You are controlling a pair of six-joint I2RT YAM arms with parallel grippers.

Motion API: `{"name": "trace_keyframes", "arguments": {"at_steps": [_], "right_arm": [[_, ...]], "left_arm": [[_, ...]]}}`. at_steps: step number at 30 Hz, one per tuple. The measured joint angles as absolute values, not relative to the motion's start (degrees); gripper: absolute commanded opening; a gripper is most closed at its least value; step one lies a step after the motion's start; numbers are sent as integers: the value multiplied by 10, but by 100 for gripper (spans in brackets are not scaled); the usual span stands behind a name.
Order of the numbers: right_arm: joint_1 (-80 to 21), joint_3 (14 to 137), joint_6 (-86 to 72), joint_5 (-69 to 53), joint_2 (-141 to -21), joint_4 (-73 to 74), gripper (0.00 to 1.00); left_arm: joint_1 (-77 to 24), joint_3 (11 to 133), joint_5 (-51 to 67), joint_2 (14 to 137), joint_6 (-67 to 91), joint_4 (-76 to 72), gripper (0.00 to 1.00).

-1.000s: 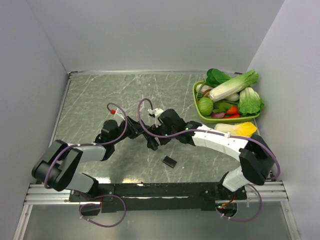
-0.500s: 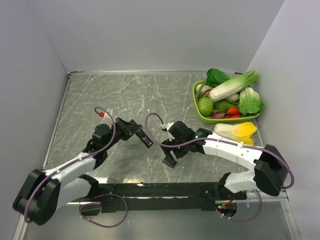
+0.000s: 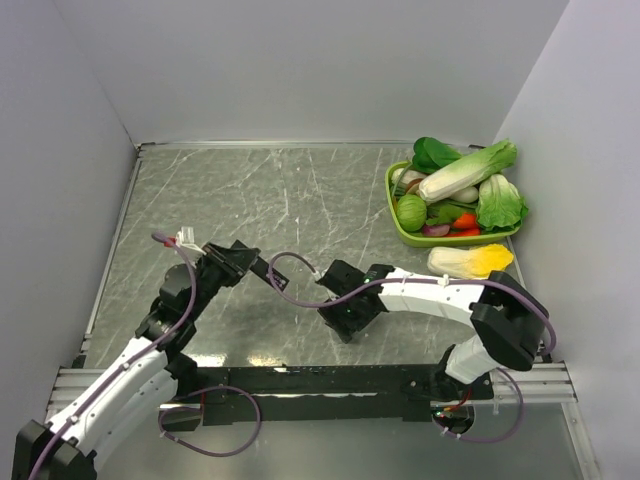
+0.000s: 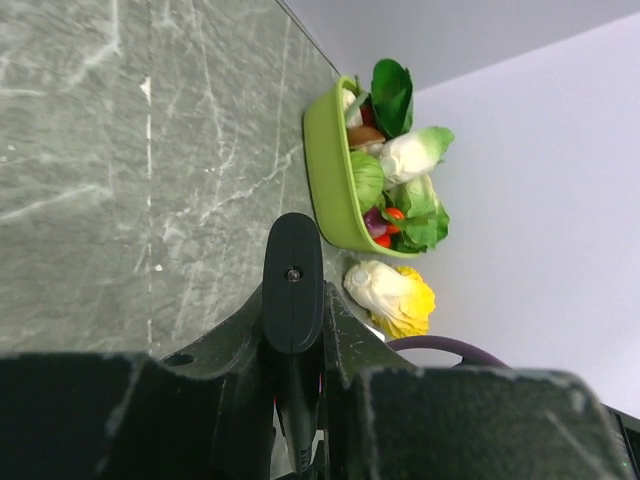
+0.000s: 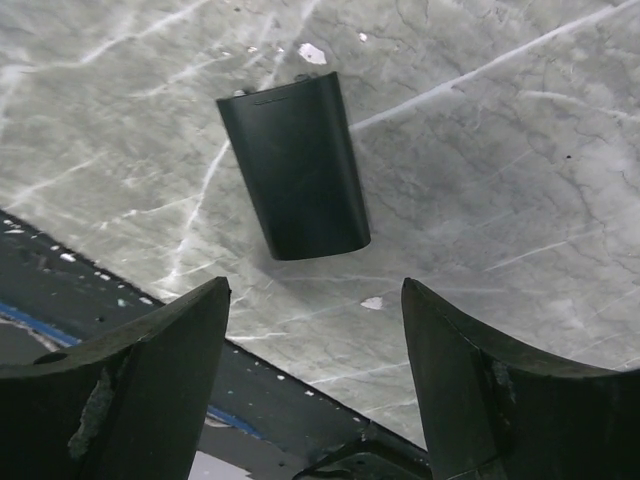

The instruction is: Load the batteries into the remote control

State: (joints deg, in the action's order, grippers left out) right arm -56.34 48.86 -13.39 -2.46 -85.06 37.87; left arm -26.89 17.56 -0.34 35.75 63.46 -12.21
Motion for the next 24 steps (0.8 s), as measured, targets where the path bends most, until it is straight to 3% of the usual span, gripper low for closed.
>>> {"name": "trace_keyframes", "arguments": {"at_steps": [24], "right_arm": [[-599,518,-108,9,-921,370,62]], "left_arm": [[-269,169,-45,303,639,-33,6]]}}
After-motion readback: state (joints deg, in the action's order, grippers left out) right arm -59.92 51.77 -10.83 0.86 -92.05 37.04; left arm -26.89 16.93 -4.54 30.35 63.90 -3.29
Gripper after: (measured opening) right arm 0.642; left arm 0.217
